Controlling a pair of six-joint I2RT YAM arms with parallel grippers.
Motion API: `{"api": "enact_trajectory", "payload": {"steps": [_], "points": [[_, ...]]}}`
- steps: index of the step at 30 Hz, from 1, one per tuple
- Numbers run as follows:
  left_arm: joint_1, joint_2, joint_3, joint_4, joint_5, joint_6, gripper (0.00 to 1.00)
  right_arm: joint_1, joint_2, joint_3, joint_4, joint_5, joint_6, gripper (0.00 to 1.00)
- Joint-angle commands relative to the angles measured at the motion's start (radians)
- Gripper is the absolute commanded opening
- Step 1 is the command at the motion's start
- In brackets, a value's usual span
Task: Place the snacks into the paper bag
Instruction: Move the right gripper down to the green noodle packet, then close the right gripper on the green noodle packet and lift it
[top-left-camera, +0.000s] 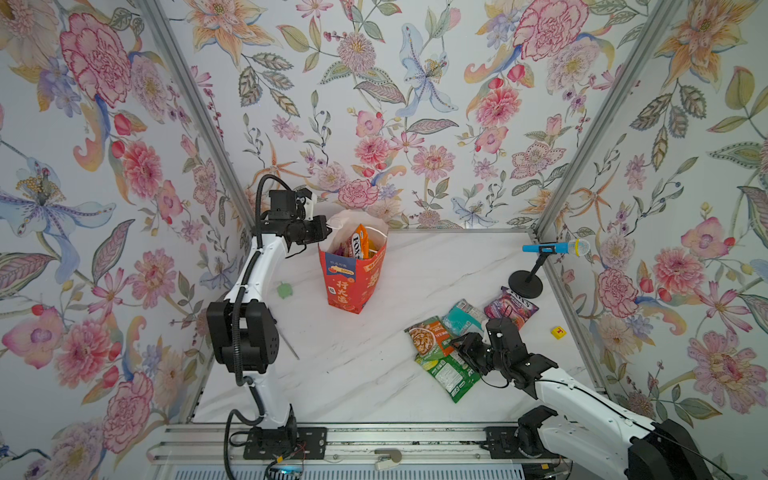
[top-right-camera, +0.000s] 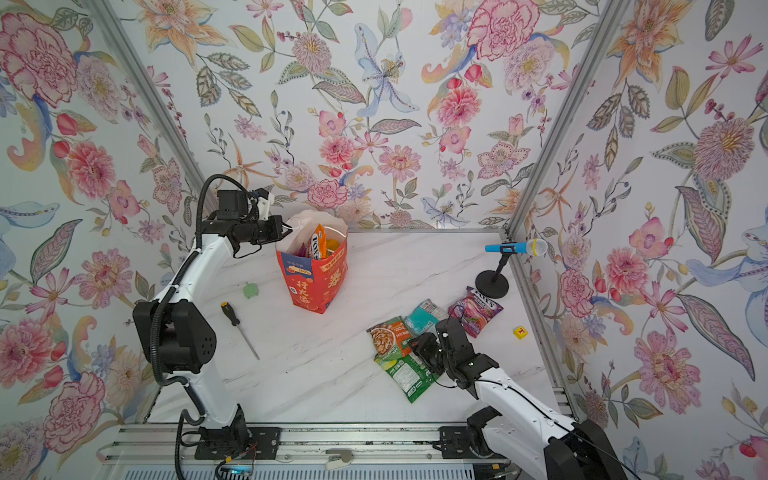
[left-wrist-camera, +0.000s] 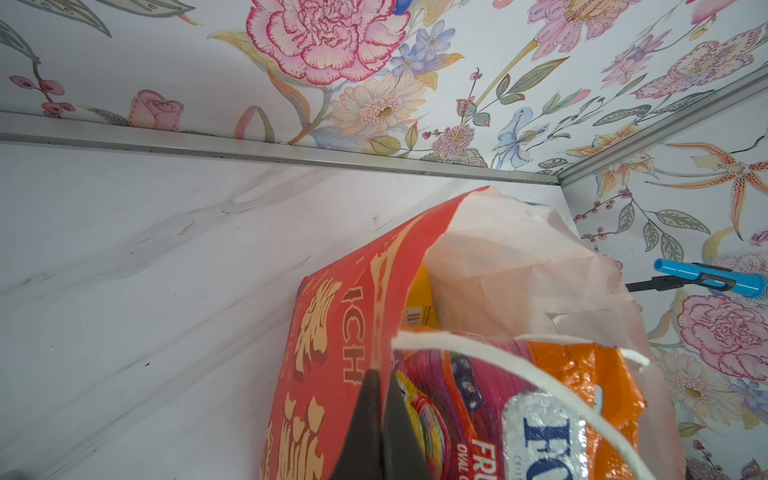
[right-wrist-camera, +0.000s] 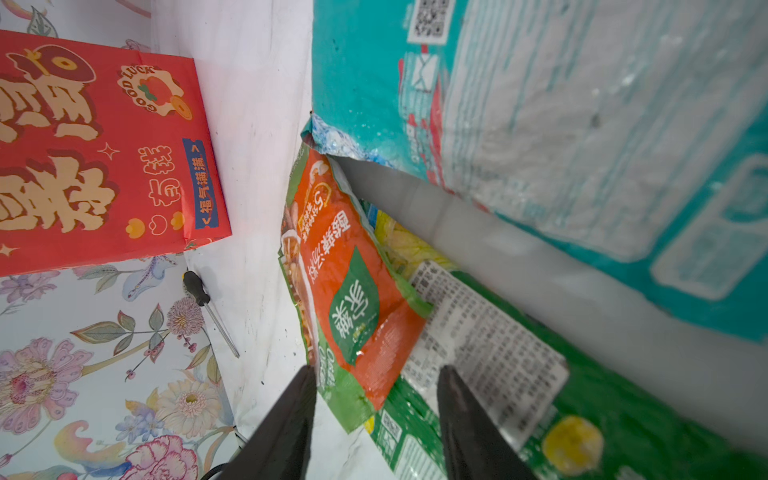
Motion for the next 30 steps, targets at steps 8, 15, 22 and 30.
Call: {"api": "enact_trajectory", "payload": {"steps": [8,15,22,30], "points": [[-0.004,-0.004,0.008,0.031,0.023,0.001,0.0,0.009,0.093,-0.037,0.177,-0.005,0.047,0.49],[-0.004,-0.007,0.008,0.029,0.021,0.003,0.0,0.02,0.157,-0.032,0.291,0.006,0.053,0.43],[-0.004,-0.006,0.01,0.031,0.022,0.002,0.0,0.018,0.222,-0.026,0.368,0.025,0.045,0.22],[-0.004,-0.004,0.007,0.027,0.022,0.008,0.0,-0.003,0.196,0.022,0.382,0.046,-0.037,0.0]]}}
